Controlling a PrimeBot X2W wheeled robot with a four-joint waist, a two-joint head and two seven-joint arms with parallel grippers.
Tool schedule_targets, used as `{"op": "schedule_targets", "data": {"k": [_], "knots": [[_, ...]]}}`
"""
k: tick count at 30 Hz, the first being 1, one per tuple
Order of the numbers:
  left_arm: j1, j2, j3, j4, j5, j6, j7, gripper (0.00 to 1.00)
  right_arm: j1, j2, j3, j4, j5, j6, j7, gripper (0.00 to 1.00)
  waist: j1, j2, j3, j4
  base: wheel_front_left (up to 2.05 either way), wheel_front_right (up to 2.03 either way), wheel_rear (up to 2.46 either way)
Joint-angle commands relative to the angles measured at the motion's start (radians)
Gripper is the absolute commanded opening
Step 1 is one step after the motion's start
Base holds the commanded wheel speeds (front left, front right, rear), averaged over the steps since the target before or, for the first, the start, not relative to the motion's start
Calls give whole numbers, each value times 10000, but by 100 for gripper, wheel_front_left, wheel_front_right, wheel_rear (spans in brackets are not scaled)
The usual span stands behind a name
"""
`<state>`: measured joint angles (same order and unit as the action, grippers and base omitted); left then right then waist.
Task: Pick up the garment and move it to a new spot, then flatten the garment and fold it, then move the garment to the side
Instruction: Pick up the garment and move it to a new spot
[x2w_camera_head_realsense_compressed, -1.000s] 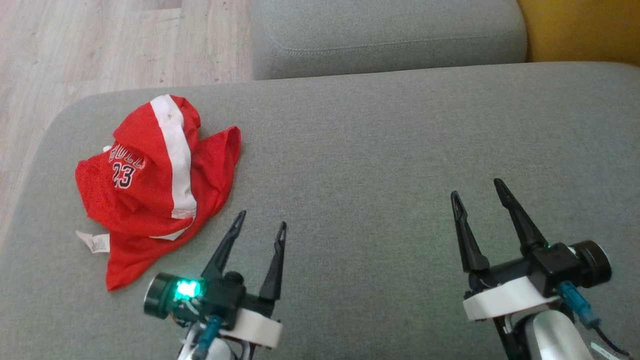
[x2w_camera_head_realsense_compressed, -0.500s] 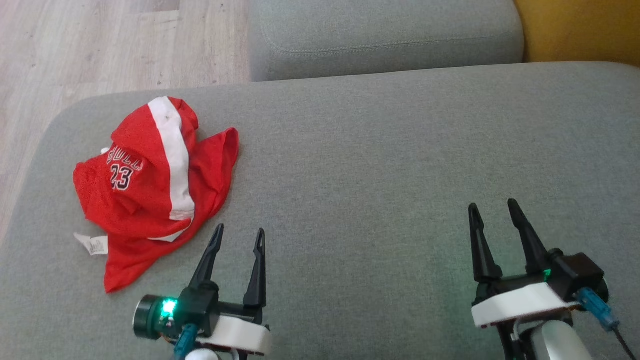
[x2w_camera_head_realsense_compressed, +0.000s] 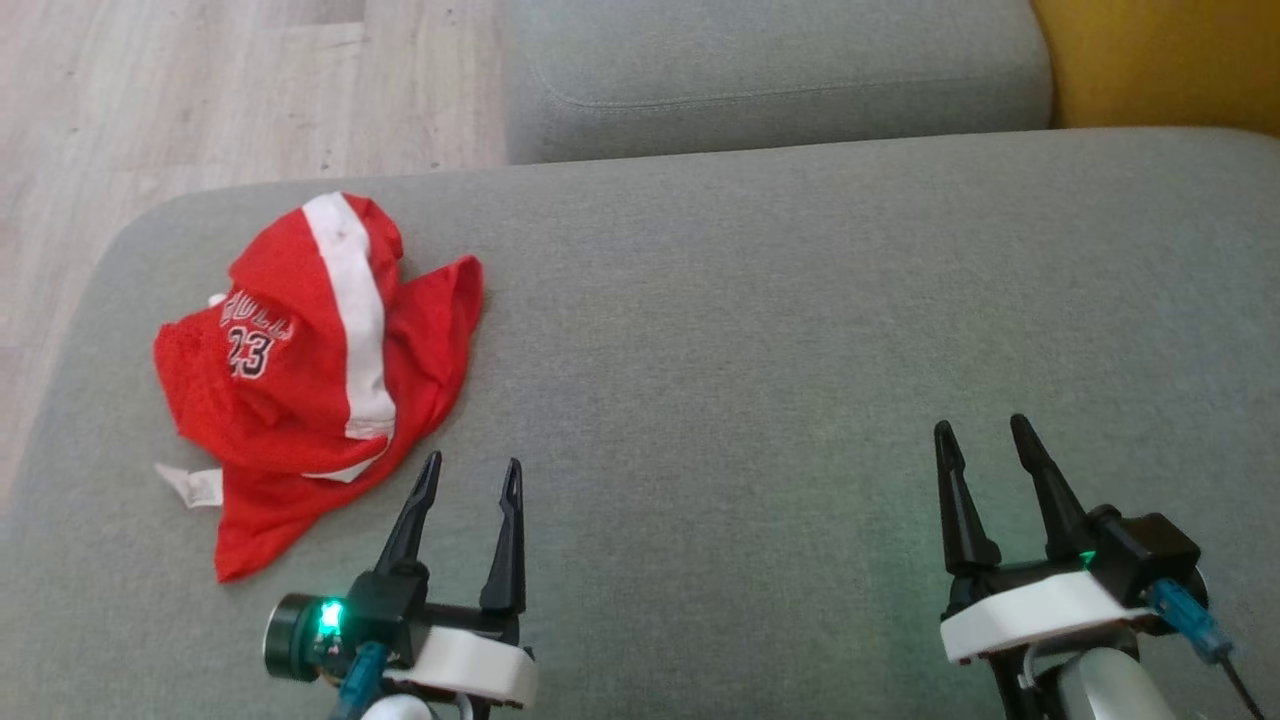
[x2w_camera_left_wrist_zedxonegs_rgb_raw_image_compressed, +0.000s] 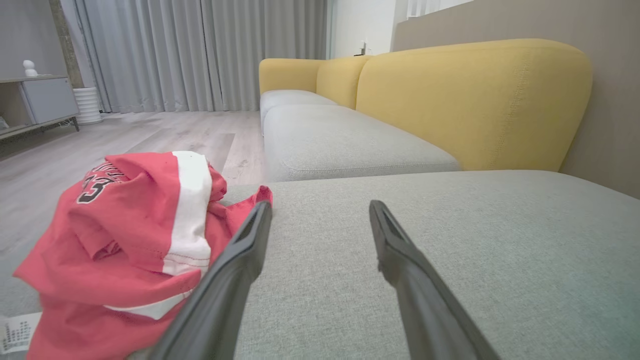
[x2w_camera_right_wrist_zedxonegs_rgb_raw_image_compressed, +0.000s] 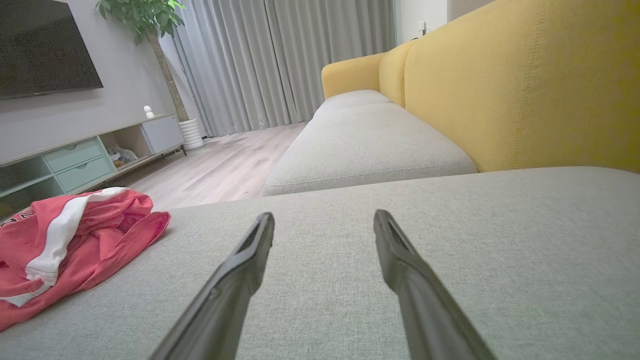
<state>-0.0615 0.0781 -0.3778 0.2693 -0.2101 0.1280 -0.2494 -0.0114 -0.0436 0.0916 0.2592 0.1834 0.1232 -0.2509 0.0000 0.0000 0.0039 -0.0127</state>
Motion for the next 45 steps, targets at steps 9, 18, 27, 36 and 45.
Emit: {"op": "schedule_targets", "data": {"k": [9, 18, 27, 36, 45], "knots": [[-123, -98, 905, -129, 240, -125, -124, 100, -329, -66, 625, -267, 224, 75, -109, 100, 0, 0, -246, 991, 0, 0, 0], [158, -98, 1327, -42, 357, -186, -124, 100, -92, -66, 1145, -326, 373, 75, -109, 100, 0, 0, -465, 2080, 0, 0, 0], [410, -136, 1457, -64, 489, -207, -124, 100, 118, -66, 1417, -386, 481, 75, -109, 100, 0, 0, -659, 3057, 0, 0, 0], [573, -149, 1465, 59, 542, -330, -124, 100, 209, -66, 1568, -386, 654, 75, -109, 100, 0, 0, -743, 3772, 0, 0, 0], [228, 39, 1480, -35, 755, -524, -124, 100, 8, -66, 1775, -476, 588, 75, -109, 100, 0, 0, -214, 3639, 0, 0, 0]]}}
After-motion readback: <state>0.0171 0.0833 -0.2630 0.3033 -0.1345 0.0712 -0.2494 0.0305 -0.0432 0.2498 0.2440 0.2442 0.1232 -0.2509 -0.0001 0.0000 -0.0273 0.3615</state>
